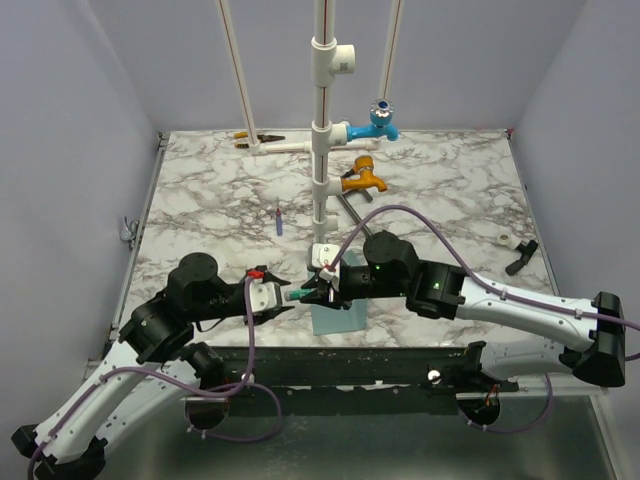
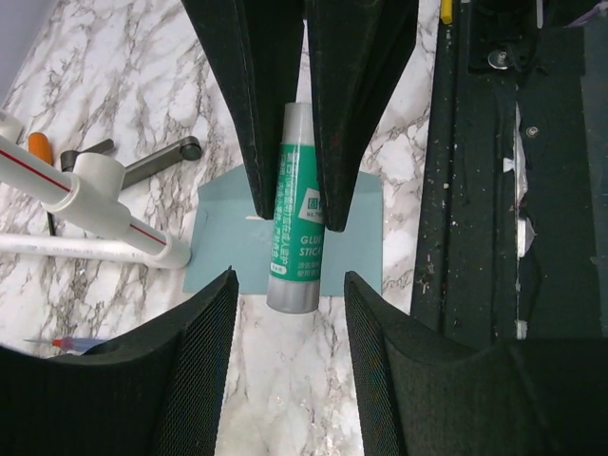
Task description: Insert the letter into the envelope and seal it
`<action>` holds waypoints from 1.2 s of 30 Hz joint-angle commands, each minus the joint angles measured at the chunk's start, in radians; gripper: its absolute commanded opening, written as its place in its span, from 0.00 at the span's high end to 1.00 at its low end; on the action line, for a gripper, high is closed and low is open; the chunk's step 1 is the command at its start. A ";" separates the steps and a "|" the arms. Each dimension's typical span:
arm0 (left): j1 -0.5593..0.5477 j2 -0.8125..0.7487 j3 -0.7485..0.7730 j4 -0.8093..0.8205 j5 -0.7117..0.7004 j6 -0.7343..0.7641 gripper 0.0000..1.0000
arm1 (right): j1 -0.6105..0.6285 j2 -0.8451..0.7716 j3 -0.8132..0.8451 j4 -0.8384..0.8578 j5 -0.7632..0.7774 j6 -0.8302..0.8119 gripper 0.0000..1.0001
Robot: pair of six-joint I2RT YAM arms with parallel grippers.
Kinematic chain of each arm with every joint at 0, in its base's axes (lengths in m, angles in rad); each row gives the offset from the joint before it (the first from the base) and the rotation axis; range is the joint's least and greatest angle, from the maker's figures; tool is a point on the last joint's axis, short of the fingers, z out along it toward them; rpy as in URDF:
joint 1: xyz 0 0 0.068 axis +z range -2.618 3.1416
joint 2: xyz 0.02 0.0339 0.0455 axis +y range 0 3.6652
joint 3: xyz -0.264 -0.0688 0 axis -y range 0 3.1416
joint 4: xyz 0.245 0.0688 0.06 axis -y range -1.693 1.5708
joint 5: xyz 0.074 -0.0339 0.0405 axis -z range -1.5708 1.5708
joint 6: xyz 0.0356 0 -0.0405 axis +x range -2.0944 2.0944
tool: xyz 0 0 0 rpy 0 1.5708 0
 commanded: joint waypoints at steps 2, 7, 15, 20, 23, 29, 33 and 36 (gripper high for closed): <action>0.005 0.024 0.019 -0.035 0.042 0.002 0.50 | 0.014 -0.047 -0.017 0.013 0.001 -0.046 0.99; 0.004 0.040 0.028 -0.036 0.052 -0.005 0.52 | 0.023 -0.040 -0.011 0.009 -0.001 -0.052 0.99; 0.005 0.045 0.036 -0.036 0.074 0.013 0.64 | 0.027 -0.028 -0.011 0.004 0.011 -0.061 0.99; 0.004 0.045 0.042 -0.035 0.077 0.031 1.00 | 0.029 -0.027 -0.015 0.011 0.009 -0.057 0.99; 0.004 0.042 0.052 -0.034 0.066 0.062 1.00 | 0.029 -0.020 -0.017 0.018 0.020 -0.042 0.99; 0.003 0.032 0.056 0.008 -0.139 0.161 1.00 | 0.029 0.042 -0.009 0.086 0.052 0.163 1.00; -0.006 0.016 0.058 0.050 -0.261 0.264 1.00 | 0.029 0.102 0.015 0.116 0.082 0.313 0.99; -0.019 0.003 0.041 0.058 -0.318 0.351 1.00 | 0.025 0.126 0.026 0.177 0.139 0.418 0.99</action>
